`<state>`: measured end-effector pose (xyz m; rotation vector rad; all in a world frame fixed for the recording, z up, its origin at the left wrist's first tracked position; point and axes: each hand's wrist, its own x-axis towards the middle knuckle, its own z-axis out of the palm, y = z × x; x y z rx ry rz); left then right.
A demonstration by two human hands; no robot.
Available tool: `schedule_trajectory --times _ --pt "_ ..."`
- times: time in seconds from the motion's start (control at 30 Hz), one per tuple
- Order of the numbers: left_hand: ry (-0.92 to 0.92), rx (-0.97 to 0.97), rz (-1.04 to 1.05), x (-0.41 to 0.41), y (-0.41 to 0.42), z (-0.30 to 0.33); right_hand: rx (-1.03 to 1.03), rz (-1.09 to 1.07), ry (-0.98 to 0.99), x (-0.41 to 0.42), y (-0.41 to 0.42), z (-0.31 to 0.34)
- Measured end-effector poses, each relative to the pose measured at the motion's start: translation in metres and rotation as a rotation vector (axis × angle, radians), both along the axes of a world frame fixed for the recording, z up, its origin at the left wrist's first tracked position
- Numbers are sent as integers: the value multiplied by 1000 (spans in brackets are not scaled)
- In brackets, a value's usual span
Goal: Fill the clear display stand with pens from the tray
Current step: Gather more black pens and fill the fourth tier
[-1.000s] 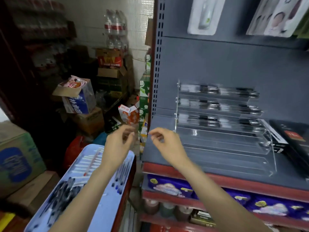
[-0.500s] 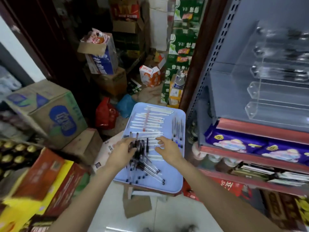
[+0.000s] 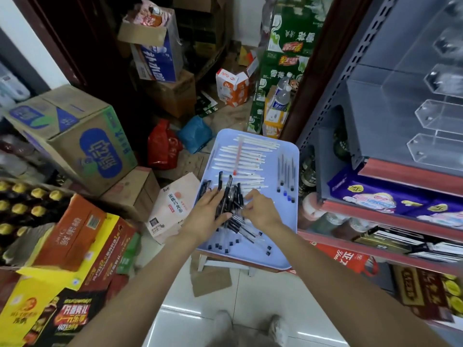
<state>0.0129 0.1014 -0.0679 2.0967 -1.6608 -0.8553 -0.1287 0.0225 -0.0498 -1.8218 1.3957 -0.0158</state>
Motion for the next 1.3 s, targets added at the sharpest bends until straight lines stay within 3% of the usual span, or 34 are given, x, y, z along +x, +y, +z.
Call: schedule_trajectory --times 0.43,0.6,0.67,0.8,1.0,1.17,1.3 --pt "3 -12 -26 -10 -15 8 -57 -138 56 -15 -23 6" --pt "-136 16 -58 -19 -25 9 -110 -105 35 -25 -31 18" --pt "-140 -22 -11 -22 -29 13 -98 -148 -57 -31 -34 25" --pt "84 -143 43 -35 -49 43 44 -307 -426 -45 -38 51" --pt "278 -238 -171 -79 -83 108 87 -457 -901 -82 -43 107" --pt "365 -364 -268 -135 -119 167 -52 -548 -1038 -154 -61 160" --pt "282 -407 -339 -181 -151 200 -251 -619 -1096 -226 -81 191"
